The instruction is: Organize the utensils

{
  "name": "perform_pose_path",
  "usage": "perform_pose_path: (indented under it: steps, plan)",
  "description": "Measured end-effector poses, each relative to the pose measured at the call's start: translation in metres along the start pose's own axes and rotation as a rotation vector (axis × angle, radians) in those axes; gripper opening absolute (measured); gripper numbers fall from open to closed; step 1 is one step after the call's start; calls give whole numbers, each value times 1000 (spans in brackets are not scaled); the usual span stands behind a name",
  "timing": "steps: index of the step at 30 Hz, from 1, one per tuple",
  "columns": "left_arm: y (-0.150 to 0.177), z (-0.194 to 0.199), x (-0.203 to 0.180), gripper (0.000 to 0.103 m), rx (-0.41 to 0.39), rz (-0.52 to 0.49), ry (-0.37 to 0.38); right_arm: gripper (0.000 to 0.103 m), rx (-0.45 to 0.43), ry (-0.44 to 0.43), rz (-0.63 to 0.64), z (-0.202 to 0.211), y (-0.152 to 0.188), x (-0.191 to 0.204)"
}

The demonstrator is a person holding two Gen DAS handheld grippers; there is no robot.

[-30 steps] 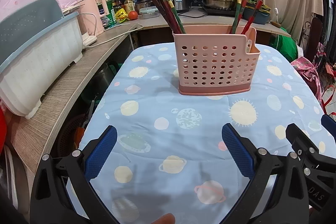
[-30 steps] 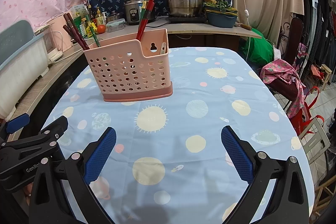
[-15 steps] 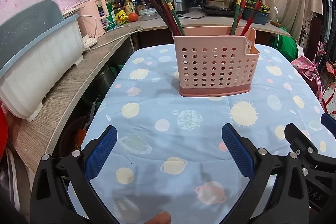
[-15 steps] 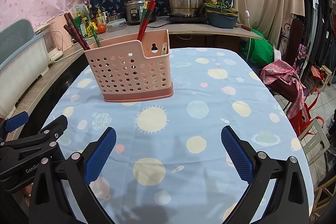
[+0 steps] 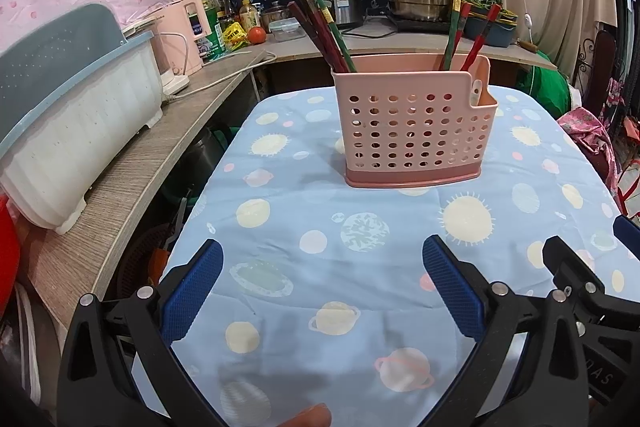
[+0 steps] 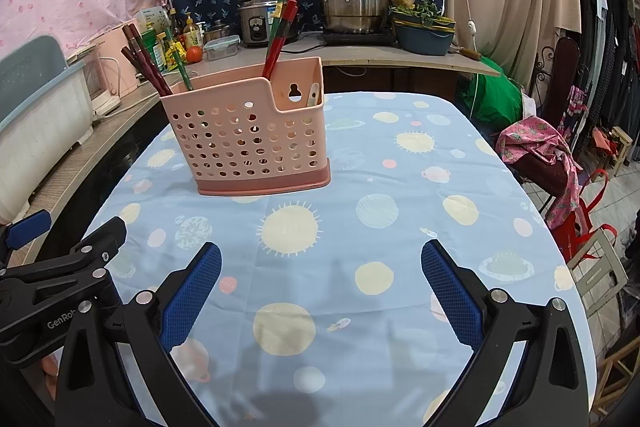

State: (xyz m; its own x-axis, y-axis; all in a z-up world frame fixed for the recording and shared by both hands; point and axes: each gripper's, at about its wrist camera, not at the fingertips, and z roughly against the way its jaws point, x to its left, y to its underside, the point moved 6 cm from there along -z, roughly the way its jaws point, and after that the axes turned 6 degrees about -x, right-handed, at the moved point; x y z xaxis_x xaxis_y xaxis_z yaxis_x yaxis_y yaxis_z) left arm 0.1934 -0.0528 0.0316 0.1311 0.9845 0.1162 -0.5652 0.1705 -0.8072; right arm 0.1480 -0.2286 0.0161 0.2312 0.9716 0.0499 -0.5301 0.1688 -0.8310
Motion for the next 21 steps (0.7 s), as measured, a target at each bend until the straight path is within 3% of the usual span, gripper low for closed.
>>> perform_pose_path:
  steps: [21]
  plan:
    - [0,-5,-3,96,6,-9,-9,97,6,3,4,-3,-2,-3]
